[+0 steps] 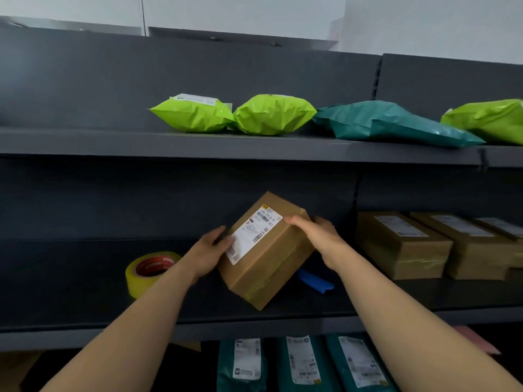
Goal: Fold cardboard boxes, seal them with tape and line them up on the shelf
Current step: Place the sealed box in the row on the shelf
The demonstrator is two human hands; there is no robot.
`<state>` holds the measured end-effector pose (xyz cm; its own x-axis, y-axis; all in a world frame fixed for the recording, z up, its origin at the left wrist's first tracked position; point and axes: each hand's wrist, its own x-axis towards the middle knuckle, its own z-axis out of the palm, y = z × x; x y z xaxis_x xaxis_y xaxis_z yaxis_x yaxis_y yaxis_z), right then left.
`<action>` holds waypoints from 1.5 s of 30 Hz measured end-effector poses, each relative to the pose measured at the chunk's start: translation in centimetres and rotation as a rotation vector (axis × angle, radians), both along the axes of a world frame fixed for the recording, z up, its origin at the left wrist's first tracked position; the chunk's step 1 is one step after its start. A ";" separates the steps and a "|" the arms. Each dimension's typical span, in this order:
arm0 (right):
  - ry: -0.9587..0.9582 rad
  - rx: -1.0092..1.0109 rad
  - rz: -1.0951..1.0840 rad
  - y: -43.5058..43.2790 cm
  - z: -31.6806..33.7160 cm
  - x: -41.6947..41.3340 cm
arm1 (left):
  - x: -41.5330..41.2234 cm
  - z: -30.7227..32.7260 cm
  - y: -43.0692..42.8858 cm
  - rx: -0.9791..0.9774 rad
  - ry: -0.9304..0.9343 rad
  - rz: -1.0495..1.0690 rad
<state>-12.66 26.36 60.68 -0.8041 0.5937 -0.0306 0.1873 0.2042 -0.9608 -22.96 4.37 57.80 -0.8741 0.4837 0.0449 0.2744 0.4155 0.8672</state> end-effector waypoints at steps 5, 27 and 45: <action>0.052 -0.088 0.025 -1.2 -1.3 0.0 | -0.1 -0.7 0.5 0.030 0.014 0.042; 0.282 0.076 0.124 -7.3 -4.7 11.2 | 12.6 -1.5 -1.1 0.461 0.081 0.122; 0.411 0.024 -0.206 10.2 -3.1 31.7 | 29.6 1.0 19.5 0.470 -0.075 -0.157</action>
